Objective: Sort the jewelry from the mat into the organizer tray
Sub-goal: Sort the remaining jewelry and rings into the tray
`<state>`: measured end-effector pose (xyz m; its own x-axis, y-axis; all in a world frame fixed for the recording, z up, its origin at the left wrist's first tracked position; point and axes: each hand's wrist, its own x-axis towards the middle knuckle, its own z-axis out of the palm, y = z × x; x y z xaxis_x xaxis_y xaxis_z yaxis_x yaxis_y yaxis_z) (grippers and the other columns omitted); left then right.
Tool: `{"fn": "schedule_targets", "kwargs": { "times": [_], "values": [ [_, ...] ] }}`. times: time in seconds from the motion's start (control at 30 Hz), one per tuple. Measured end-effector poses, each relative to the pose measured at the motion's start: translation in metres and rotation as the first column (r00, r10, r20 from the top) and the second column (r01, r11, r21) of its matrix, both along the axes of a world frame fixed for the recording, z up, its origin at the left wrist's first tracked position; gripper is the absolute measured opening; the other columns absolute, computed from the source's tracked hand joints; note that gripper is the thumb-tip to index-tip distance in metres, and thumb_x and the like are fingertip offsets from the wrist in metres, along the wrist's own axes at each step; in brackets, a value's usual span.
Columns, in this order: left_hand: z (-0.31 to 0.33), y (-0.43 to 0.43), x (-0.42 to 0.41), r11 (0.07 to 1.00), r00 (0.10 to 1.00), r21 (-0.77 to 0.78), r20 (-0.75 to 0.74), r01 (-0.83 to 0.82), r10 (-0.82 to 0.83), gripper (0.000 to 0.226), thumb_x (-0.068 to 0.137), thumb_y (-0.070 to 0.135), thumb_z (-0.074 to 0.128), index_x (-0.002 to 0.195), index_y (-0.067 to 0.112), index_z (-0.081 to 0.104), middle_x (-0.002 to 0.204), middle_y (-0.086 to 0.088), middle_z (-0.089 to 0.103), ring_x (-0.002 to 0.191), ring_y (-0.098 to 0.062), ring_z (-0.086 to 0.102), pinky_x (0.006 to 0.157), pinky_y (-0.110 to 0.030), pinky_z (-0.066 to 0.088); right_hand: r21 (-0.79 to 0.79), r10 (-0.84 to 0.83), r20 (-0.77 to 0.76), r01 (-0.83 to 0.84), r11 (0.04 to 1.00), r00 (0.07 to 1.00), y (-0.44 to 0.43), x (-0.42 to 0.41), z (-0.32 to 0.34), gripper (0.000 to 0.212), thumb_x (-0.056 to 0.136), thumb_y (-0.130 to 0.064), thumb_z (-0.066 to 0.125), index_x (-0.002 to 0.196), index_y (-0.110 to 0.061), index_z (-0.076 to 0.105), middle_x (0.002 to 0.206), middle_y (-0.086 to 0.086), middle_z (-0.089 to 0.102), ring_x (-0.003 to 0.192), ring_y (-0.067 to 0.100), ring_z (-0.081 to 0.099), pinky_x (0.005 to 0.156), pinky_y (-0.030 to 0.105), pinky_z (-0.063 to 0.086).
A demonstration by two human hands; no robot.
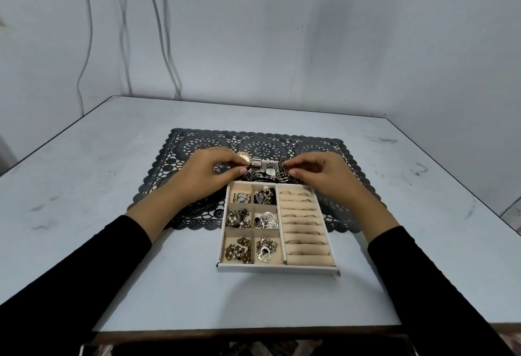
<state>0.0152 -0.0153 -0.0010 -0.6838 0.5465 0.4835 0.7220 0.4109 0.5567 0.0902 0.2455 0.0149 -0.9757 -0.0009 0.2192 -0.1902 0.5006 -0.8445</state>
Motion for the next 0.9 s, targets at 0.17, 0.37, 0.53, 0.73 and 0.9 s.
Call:
{"fn": "schedule_targets", "kwargs": {
  "times": [0.17, 0.37, 0.53, 0.73, 0.9],
  "values": [
    [0.001, -0.001, -0.003, 0.998, 0.998, 0.030, -0.016, -0.059, 0.059, 0.021, 0.092, 0.030, 0.065, 0.111, 0.023, 0.070, 0.107, 0.011, 0.068, 0.102, -0.001, 0.062, 0.091, -0.018, 0.047, -0.078, -0.129, -0.104, 0.121, 0.990, 0.986, 0.004, -0.001, -0.001, 0.019, 0.086, -0.016, 0.070, 0.103, -0.022, 0.073, 0.095, -0.007, 0.073, 0.090, 0.005, 0.068, 0.080, 0.017, 0.053],
    [-0.005, -0.010, -0.020, 0.943, 0.949, -0.132, 0.040, -0.304, 0.312, 0.035, 0.099, 0.035, 0.050, 0.131, 0.020, 0.057, 0.133, -0.003, 0.056, 0.121, -0.020, 0.052, 0.100, -0.033, 0.041, 0.090, -0.254, -0.156, 0.270, 0.959, 0.955, 0.022, -0.020, -0.012, 0.026, 0.092, -0.026, 0.062, 0.117, -0.019, 0.065, 0.108, -0.007, 0.068, 0.094, 0.003, 0.061, 0.078, 0.005, 0.042],
    [-0.008, -0.018, -0.036, 0.828, 0.876, -0.374, 0.079, -0.417, 0.476, 0.054, 0.100, 0.042, 0.043, 0.147, 0.014, 0.040, 0.154, -0.009, 0.035, 0.139, -0.028, 0.037, 0.113, -0.043, 0.033, 0.361, -0.211, -0.085, 0.227, 0.904, 0.974, 0.042, -0.045, -0.025, 0.038, 0.093, -0.032, 0.058, 0.130, -0.023, 0.057, 0.125, -0.001, 0.062, 0.115, 0.015, 0.055, 0.095, 0.025, 0.040],
    [-0.010, -0.026, -0.049, 0.728, 0.837, -0.516, 0.039, -0.452, 0.546, 0.068, 0.098, 0.058, 0.035, 0.153, 0.020, 0.026, 0.162, -0.006, 0.017, 0.149, -0.027, 0.016, 0.120, -0.044, 0.018, 0.464, -0.071, 0.015, 0.056, 0.884, 0.997, 0.044, -0.074, -0.025, 0.037, 0.095, -0.030, 0.056, 0.131, -0.027, 0.056, 0.136, -0.006, 0.055, 0.125, 0.013, 0.049, 0.098, 0.021, 0.032],
    [-0.012, -0.035, -0.063, 0.707, 0.830, -0.547, 0.039, -0.449, 0.557, 0.073, 0.097, 0.061, 0.032, 0.155, 0.020, 0.019, 0.164, -0.005, 0.011, 0.150, -0.026, 0.010, 0.123, -0.040, 0.010, 0.495, 0.038, 0.049, -0.057, 0.867, 0.998, 0.036, -0.104, -0.021, 0.036, 0.095, -0.032, 0.056, 0.131, -0.031, 0.056, 0.141, -0.008, 0.050, 0.132, 0.010, 0.042, 0.105, 0.022, 0.029]
  ]
}}
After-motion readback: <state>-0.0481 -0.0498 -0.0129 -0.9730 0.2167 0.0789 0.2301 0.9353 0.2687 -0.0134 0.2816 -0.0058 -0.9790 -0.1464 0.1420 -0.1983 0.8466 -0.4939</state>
